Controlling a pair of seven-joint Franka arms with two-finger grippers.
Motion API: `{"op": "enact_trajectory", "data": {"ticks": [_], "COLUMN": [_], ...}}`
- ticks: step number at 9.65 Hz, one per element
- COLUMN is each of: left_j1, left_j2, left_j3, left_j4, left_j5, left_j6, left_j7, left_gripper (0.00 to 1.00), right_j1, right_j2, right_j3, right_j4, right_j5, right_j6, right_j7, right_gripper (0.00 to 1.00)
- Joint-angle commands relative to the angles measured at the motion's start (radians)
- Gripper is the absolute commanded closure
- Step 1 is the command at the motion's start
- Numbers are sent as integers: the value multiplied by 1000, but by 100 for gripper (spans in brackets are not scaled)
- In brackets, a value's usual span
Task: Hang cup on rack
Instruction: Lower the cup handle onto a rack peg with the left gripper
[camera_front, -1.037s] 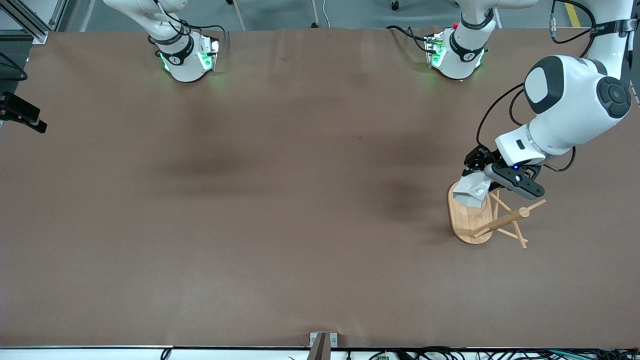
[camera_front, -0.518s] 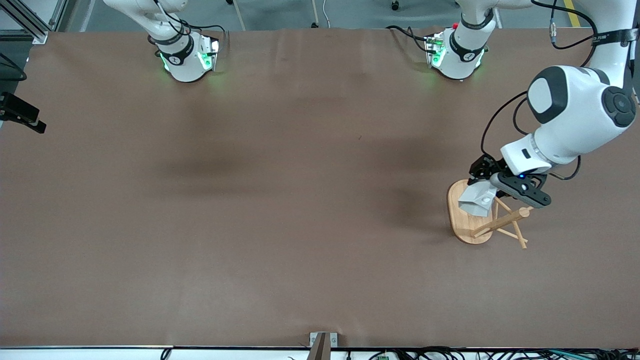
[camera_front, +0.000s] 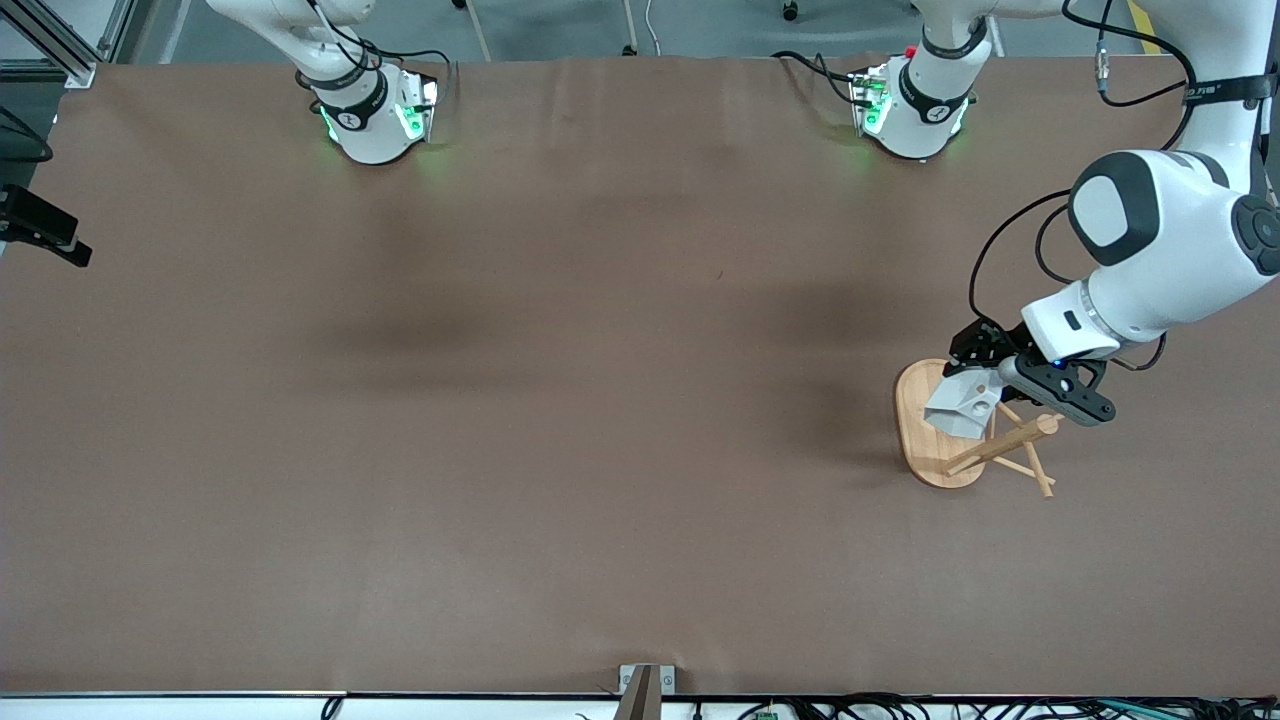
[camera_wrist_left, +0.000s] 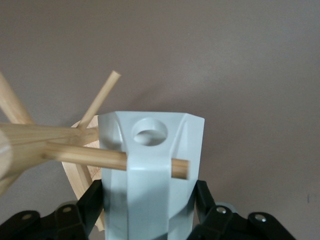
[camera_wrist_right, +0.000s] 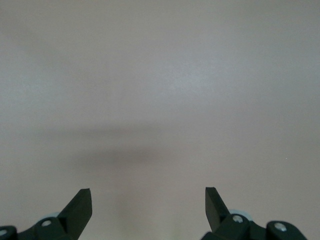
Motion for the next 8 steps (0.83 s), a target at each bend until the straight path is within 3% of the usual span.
{"op": "enact_trajectory", "data": {"ticks": [1, 2, 5, 8], "left_j1": [-6, -8, -11, -11], "left_j2": [39, 32, -26, -141], "left_j3": [18, 18, 25, 17], "left_j4": [18, 40, 77, 94], "left_j5": [-24, -22, 11, 186], "left_j6": [7, 1, -107, -214], "left_j7": [26, 13, -148, -384], "left_gripper": [10, 0, 0, 0], "right_j1": [4, 3, 3, 3], "right_j2": [-14, -14, -14, -14], "right_j3": [-1, -1, -1, -1], "right_j4": [-17, -17, -17, -17], "right_j5": [1, 1, 1, 2], "right_j6": [5, 3, 0, -1], "right_j7": [7, 7, 7, 7], "right_gripper": [0, 0, 0, 0]}}
